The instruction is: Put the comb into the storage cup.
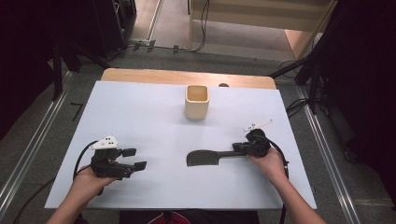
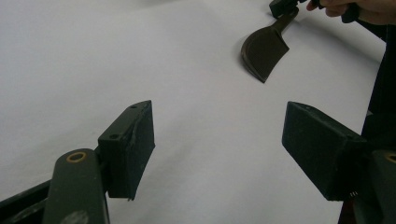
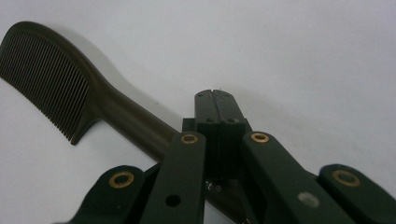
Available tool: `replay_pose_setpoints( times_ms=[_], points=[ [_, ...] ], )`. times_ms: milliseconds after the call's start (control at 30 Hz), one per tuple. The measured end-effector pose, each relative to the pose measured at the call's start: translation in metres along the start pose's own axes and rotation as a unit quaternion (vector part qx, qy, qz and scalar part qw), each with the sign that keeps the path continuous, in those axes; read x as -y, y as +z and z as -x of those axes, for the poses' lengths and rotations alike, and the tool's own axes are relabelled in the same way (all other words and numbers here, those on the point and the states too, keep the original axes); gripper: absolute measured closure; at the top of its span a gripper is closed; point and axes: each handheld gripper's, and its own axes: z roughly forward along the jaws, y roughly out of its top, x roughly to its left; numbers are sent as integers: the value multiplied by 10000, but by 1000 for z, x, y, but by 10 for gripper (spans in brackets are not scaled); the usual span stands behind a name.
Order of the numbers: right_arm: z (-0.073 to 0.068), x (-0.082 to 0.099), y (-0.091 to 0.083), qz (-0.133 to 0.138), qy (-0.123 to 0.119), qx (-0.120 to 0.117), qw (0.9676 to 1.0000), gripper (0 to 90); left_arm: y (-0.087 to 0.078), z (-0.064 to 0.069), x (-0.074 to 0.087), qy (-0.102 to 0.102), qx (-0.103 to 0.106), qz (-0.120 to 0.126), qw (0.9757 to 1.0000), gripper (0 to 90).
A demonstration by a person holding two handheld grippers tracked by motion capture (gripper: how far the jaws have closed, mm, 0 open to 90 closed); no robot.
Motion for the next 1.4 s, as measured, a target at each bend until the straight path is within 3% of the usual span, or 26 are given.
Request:
replay_pose_setpoints(
  times_ms=[800,1100,1400],
  points=[
    [-31,25,-7,-15,-108,-74,9999,874,8,-3,-10,89,140,-2,9999,265],
    [-44,27,-6,-85,-149,-173,9997,875,10,-3,-11,70,133,3,9999,265],
    [-47,27,-5,-93,-238,-217,9994,874,10,-3,-11,80,145,-6,9999,265]
  ],
)
